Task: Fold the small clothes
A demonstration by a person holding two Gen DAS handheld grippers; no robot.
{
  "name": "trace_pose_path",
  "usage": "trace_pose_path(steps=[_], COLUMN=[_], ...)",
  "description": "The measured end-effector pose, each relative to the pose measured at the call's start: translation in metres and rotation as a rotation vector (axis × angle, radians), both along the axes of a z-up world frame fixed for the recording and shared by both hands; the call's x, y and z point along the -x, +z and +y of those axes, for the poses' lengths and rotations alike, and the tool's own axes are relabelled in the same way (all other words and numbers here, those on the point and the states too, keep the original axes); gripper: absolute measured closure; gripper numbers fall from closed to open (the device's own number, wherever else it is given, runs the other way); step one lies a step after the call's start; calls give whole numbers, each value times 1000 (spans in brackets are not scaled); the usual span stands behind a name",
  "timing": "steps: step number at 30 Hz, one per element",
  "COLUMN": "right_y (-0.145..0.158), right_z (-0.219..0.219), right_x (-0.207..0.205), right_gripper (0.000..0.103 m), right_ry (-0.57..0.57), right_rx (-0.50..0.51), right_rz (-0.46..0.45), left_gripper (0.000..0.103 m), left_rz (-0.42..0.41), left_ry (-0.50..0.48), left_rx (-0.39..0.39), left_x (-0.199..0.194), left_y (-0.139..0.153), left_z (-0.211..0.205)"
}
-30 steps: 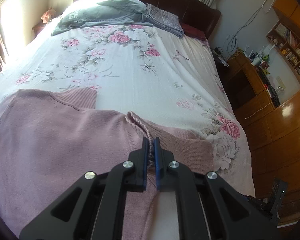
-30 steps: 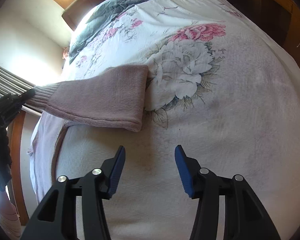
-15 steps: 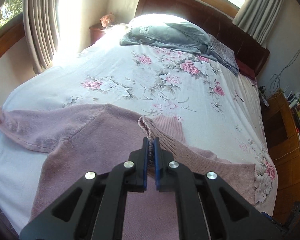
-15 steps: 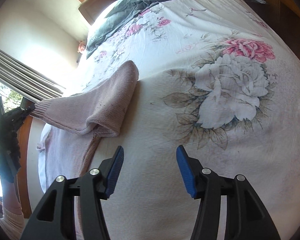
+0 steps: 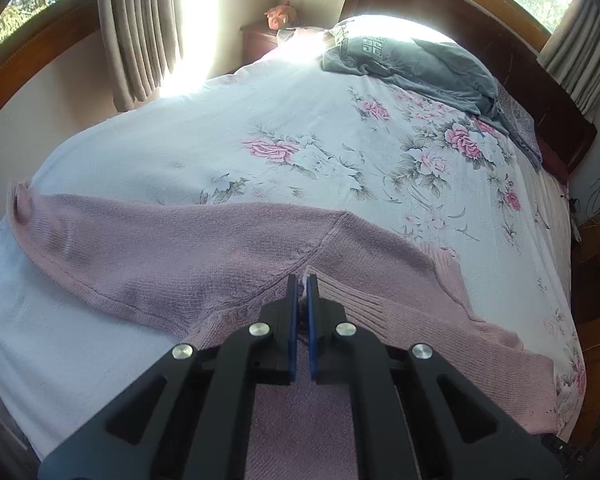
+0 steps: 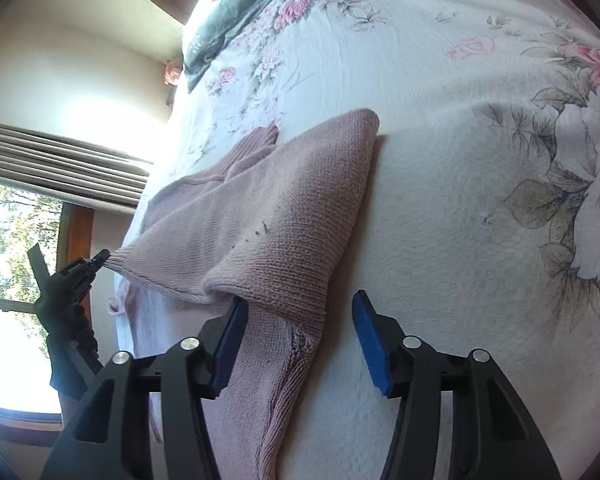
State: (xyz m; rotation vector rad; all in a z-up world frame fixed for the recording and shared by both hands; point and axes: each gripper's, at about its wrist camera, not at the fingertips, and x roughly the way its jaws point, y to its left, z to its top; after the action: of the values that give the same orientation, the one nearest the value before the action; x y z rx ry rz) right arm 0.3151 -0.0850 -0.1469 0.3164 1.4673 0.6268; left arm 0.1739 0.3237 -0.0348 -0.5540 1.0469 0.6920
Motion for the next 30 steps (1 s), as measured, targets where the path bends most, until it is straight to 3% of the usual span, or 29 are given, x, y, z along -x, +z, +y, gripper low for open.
trace_pose_path(steps=[1,2,6,8,11,13,15,18,23,25,30], right_y=[-6,-9,-3,14,52,71,81,74,11,-3,4], right_z=[5,9,15,18,25,30,37,54,49,39,34], right_x=[3,7,16,20,27,26,19,8,12,20,16], right_gripper=[74,79,79,73,58,58,58,58,64,64,64], right_ry=[5,6,41,53,48,34,18,18,4,-9,-31], right_rx=[32,77,134,182,270,246,182,185,242,204,176], right_rz=[-3,-22,-70,-118,-270,-306,-303,-281,-108,-117,-105], left_gripper=[103,103,103,102,90,90,89,88,87,86,87], left_rz=[18,37,40,10,-17,-24,-19,5,73,71,64], left_ry=[8,9,-15,-57,-121,-167,-202,-237,-259,-266,-278], left_rx=[-18,-41,-8,18,79,120,140,147,157,166,164], left_x=[1,2,10,12,10,6,0,-10,-17,-15,-16], left_y=[-5,-9,-14,-7,-4,-8,-16,-31,-62,-72,-72], left_z=[6,12,25,17,-1,-15,-28,-40,-43,-39,-38])
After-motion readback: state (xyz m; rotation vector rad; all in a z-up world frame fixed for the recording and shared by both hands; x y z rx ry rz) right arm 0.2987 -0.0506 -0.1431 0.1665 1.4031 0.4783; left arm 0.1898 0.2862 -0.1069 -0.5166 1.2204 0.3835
